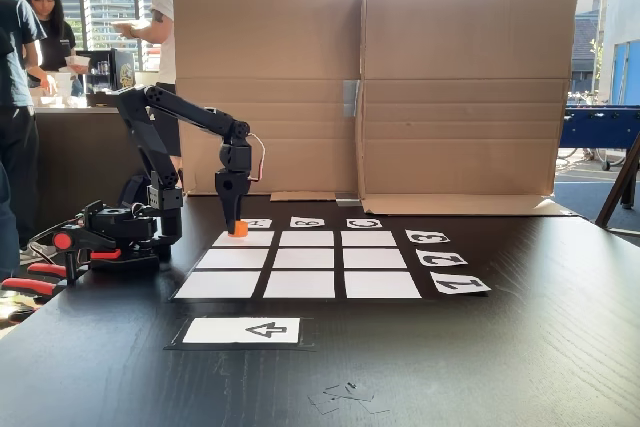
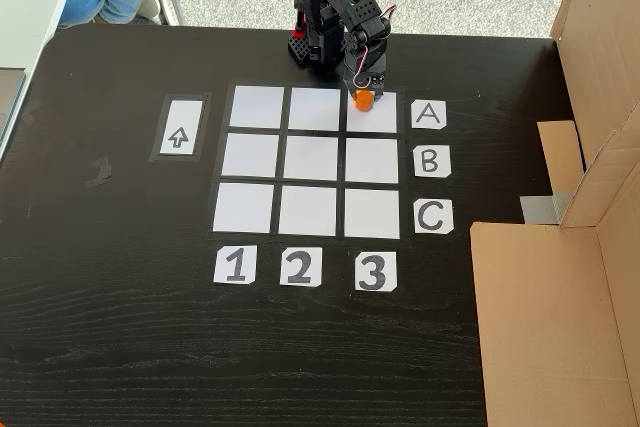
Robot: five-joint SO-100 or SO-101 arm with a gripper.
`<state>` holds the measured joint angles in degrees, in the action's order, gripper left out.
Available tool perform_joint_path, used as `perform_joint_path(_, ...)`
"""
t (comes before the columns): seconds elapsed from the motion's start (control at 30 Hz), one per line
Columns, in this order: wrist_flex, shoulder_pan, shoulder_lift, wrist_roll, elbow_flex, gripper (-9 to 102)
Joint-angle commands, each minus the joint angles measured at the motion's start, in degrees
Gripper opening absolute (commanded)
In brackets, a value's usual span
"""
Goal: Pick up the round, orange token and place it in the grid on square A3.
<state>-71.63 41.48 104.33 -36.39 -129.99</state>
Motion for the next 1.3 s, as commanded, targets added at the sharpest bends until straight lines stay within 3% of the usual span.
perform_joint_path(0.0,1.49,0.35,-0.97,-1.05,1.67,-1)
perform_joint_path(0.17,2.29,0.35,-1.23,-5.19,1.41,3)
perform_joint_path(0.2,2.2,0.26,-1.14,-6.5,1.23,8)
perform_joint_path(0.27,2.2,0.09,-0.79,-6.68,0.26,34)
perform_joint_path(0.47,2.64,-0.88,1.67,-5.89,-2.99,64)
perform_joint_path(0.57,2.02,-1.14,2.02,-5.98,-2.64,71)
perform_joint_path(1.07,0.18,-8.7,18.28,-6.15,-4.22,71)
perform_joint_path(1.27,-1.85,-20.04,27.07,-7.21,-1.14,71)
